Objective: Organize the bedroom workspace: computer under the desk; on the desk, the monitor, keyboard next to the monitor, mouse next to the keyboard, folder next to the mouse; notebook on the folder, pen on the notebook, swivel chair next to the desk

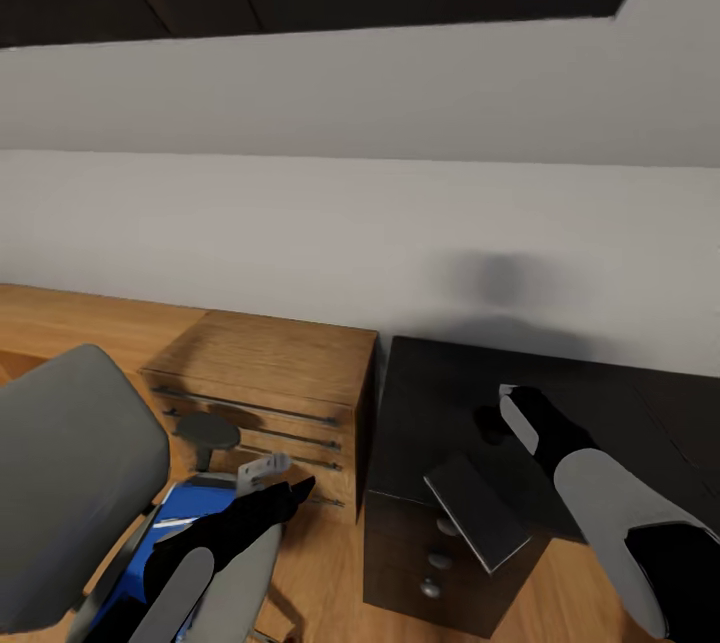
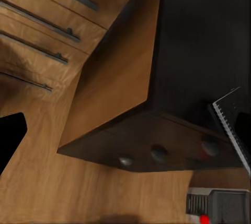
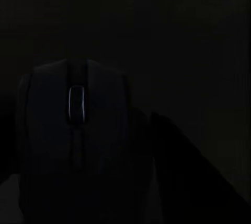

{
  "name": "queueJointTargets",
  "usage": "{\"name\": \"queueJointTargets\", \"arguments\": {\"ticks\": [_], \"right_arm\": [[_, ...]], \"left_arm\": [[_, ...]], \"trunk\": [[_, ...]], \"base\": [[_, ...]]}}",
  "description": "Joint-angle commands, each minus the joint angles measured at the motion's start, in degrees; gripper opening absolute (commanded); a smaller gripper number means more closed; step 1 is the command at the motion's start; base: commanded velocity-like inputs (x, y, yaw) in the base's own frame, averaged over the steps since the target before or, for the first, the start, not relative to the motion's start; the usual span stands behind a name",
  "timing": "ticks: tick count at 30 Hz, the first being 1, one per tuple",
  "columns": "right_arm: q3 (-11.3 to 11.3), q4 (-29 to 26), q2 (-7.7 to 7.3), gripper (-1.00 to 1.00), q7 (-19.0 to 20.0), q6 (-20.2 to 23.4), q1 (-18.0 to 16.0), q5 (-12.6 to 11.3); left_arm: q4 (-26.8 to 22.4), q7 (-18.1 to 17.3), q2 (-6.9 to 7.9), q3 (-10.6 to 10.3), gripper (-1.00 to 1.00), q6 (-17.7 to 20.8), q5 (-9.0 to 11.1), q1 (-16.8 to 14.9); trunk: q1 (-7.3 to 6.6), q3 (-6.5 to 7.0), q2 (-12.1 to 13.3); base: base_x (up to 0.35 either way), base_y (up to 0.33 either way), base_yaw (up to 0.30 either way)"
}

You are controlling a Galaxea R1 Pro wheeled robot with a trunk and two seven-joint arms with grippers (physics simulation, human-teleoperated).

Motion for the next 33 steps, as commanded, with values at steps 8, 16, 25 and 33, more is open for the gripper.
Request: {"name": "queueJointTargets", "arguments": {"ticks": [8,16,25,33], "right_arm": [[0.43,-0.34,-0.05,-1.0,-0.4,0.47,0.04,-0.68],[0.45,-0.26,-0.02,-1.0,-0.46,0.39,0.04,-0.68],[0.52,-0.18,0.04,-1.0,-0.47,0.12,0.08,-0.68],[0.51,-0.25,0.04,-1.0,-0.47,-0.18,0.1,-0.62]], "left_arm": [[2.57,0.57,-0.03,-1.37,1.0,0.05,0.47,-0.05],[4.77,0.63,-0.36,-2.84,1.0,0.01,0.31,-0.05],[9.32,0.56,-0.23,-2.78,1.0,-0.49,-0.08,-0.05],[9.48,0.55,-0.29,-2.85,1.0,-0.51,-0.1,-0.05]], "trunk": [[-1.79,1.36,3.16],[-3.55,2.8,6.37],[-5.52,4.2,9.98],[-7.28,5.78,13.19]], "base": [[-0.081,0.0,-0.031],[0.0,0.0,-0.272],[0.0,0.0,-0.18],[0.0,0.0,-0.026]]}}
